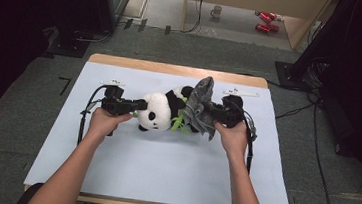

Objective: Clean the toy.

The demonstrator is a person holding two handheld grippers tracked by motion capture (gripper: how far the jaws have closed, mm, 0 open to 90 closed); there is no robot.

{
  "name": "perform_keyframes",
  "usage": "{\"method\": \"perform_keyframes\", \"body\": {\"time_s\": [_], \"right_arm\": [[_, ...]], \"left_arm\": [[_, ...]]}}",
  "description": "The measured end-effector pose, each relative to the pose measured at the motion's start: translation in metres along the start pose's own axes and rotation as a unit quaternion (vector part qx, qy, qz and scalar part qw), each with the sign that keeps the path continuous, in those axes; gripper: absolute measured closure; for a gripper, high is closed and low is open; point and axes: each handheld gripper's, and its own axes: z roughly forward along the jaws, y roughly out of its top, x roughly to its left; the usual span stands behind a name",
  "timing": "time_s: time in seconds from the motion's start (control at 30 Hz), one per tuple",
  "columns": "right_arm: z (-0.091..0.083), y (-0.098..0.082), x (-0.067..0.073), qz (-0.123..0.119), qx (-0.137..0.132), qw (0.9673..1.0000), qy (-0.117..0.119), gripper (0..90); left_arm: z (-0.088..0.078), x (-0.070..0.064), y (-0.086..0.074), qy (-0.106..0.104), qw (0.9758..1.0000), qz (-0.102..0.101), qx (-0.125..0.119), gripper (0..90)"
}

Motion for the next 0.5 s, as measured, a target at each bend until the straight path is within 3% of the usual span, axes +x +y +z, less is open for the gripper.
{"method": "perform_keyframes", "body": {"time_s": [0.1, 0.33, 0.5], "right_arm": [[0.002, -0.005, -0.001, 0.005, 0.002, 1.0000, 0.003, 77.3], [0.003, -0.011, 0.000, -0.007, 0.013, 0.9999, -0.003, 77.5], [0.006, -0.015, 0.003, -0.021, 0.048, 0.9986, -0.004, 77.5]], "left_arm": [[0.000, 0.001, 0.000, -0.002, 1.0000, 0.002, 0.000, 70.0], [0.000, 0.003, 0.000, -0.002, 1.0000, -0.002, -0.001, 69.6], [0.000, 0.005, 0.000, -0.002, 1.0000, -0.006, -0.001, 69.3]]}}
